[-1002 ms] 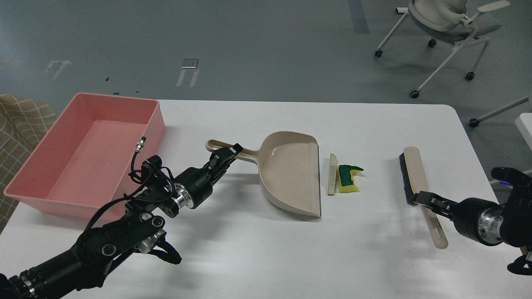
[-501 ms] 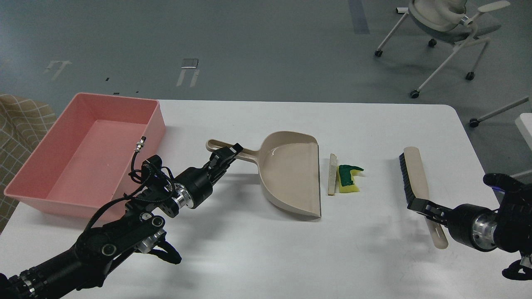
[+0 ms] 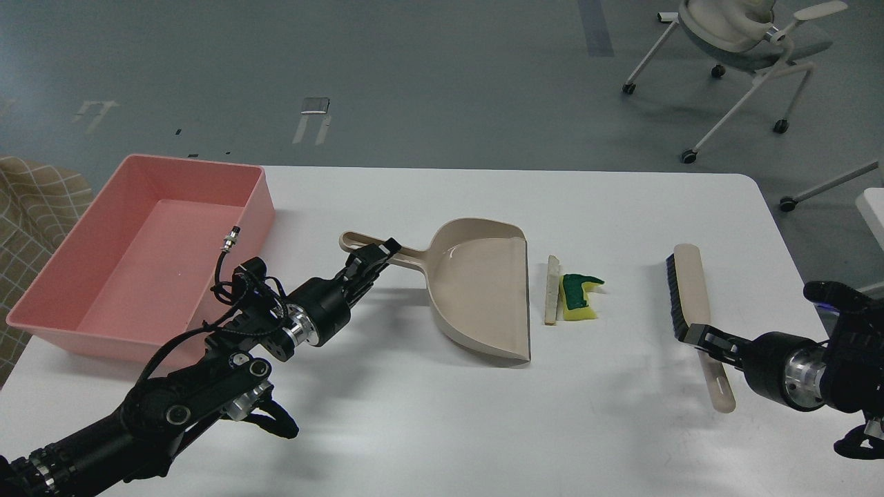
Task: Sweep and dump garbage into bin
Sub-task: 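Reach the right gripper to the wooden brush handle and grasp it, then sweep the sponge and stick into the dustpan with the brush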
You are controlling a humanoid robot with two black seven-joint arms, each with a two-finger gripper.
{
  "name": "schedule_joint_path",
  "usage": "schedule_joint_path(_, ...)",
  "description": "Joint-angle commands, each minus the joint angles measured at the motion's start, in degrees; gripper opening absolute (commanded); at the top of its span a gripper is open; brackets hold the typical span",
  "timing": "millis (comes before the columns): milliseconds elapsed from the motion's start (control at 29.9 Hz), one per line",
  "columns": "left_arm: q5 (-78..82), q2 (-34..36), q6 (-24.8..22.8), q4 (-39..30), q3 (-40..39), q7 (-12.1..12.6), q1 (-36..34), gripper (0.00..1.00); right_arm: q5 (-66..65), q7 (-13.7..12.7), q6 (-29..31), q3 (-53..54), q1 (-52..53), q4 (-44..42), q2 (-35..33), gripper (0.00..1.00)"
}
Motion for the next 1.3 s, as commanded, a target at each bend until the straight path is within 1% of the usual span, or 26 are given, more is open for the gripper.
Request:
schedule_joint_path(0,0.0,-0.1,0.0,0.0,-0.1,0.0,0.1,0.04,0.0,0.0,0.0,-0.1,0.0,0.0,0.0,0.43)
schedule_joint_path(33,0.0,-0.1,0.0,0.0,-0.1,0.0,0.0,0.04,0.0,0.0,0.0,-0.1,0.0,-0.1,0.0,0.34)
schedule_joint_path(134,0.0,0.1,0.0,0.0,-0.1,0.0,0.0,0.04,0.0,0.0,0.0,-0.1,0.0,-0.1,-0.1,0.24)
schedule_joint_path(167,-0.1,0.2,0.0,0.0,0.0,0.0,0.0,0.04,0.1,0.0,0.0,-0.1,0.0,-0.1,-0.1,0.23)
schedule_joint_path(267,0.0,0.3,0.0,0.0,0.0,0.0,0.0,0.04,0.1,0.0,0.0,-0.3,-0.1,0.0,-0.3,0.08)
schedule_joint_path(334,0.0,0.3,0.0,0.0,0.0,0.0,0.2,0.04,0.1,0.0,0.0,-0.3,-0.2,0.1,0.0,0.03)
schedule_joint_path(434,0.0,0.2,0.0,0.1,0.0,0.0,0.2,0.04,0.1,0.0,0.0,-0.1,-0.3,0.3,0.1,0.00)
schedule_joint_path(568,-0.1,0.4,0.0,0.0,-0.1,0.0,0.1,0.04,0.3,0.0,0.0,0.6,0.0,0.5,0.1,0.01)
schedule_joint_path(635,-0.1,0.4,0.0,-0.1,-0.1,0.0,0.1,0.04,1.2,0.0,0.0,1.7,1.0,0.5,0.8,0.06)
schedule_joint_path(802,0.0,-0.2,0.0,-0.1,0.0,0.1,0.1,0.04,4.1,0.0,0.0,1.6,1.9,0.3,0.8,0.05)
schedule_joint_path(869,0.0,-0.5,0.0,0.0,0.0,0.2,0.2,0.04,4.1,0.0,0.0,0.8,2.1,0.1,1.8,0.05)
schedule_joint_path(902,0.0,-0.6,0.1,0.0,0.0,0.2,0.2,0.04,4.1,0.0,0.0,0.0,2.8,0.0,3.7,0.05)
schedule_joint_path(936,0.0,-0.6,0.1,0.0,0.0,0.2,0.2,0.04,4.1,0.0,0.0,0.0,2.9,0.0,3.7,0.05)
schedule_joint_path(1002,0.1,-0.9,0.1,0.0,0.1,0.3,0.2,0.04,4.0,0.0,0.0,-3.0,5.3,-0.2,6.1,0.05)
schedule_joint_path(1103,0.1,-1.4,0.1,0.0,0.1,0.3,-0.2,0.04,4.0,0.0,0.0,-8.6,8.6,-0.3,6.3,0.05)
schedule_joint_path(1270,0.0,-0.5,0.0,0.1,0.1,0.2,0.0,0.04,4.2,0.0,0.0,-12.0,10.8,-0.9,8.7,0.06)
